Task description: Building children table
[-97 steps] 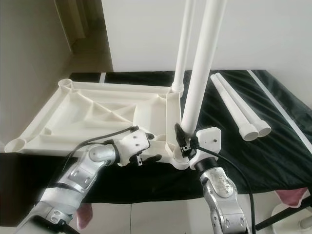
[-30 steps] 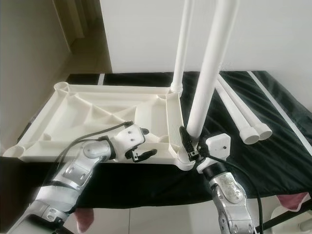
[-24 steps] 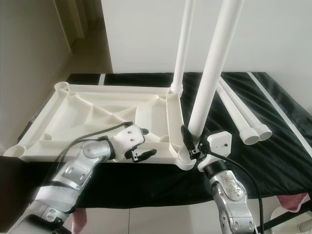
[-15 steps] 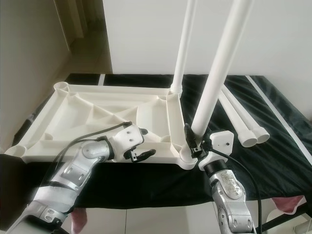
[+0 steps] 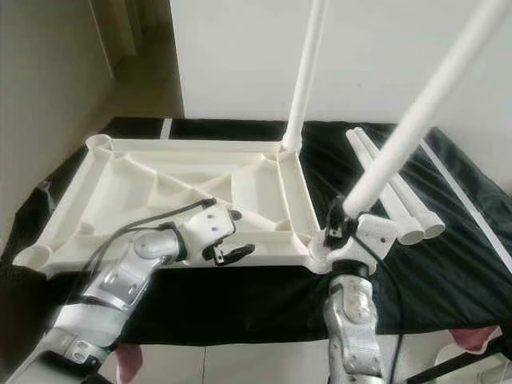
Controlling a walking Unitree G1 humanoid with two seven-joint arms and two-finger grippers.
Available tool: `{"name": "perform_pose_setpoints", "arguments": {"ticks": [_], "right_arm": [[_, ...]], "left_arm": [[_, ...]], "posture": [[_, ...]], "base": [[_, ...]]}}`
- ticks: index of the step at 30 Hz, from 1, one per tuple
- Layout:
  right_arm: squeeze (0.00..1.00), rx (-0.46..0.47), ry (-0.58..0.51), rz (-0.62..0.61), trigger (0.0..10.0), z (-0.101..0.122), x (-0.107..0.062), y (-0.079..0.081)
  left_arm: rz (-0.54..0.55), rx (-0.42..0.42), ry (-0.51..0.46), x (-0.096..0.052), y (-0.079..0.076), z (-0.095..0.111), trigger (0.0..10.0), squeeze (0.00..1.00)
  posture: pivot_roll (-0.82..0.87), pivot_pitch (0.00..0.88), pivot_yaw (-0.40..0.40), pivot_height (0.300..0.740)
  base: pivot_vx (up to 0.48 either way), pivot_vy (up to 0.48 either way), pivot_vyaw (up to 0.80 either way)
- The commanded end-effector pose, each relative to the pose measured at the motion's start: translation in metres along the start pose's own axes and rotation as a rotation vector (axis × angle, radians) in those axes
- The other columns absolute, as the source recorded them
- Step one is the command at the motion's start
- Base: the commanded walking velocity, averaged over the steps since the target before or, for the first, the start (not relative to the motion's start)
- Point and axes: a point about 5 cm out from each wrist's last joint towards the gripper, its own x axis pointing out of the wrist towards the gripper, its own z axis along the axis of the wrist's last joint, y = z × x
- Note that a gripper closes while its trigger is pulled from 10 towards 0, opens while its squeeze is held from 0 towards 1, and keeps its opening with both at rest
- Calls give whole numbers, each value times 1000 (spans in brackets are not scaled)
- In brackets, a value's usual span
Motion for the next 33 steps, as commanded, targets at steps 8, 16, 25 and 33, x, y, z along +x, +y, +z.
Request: {"name": "perform_pose_setpoints", "arguments": {"ticks": [8, 16, 25, 33], "right_arm": [[0, -245, 173, -10, 10000, -43, -12, -15], [0, -433, 43, 199, 10000, -39, -18, -7], [0, -402, 52, 271, 10000, -45, -31, -21], [0, -177, 98, 253, 10000, -47, -40, -32]], "left_arm": [[70, 15, 4, 1, 4, 2, 10000, 0], [79, 19, 4, 0, 6, 2, 10000, 0], [84, 15, 6, -1, 5, 0, 10000, 0], [88, 19, 10, -3, 8, 0, 10000, 0]], "posture": [[39, 0, -3, 740], [44, 0, -9, 740], [45, 0, -8, 740], [41, 0, 8, 740]], "base": [[0, 0, 0], [0, 0, 0], [0, 0, 0], [0, 0, 0]]}}
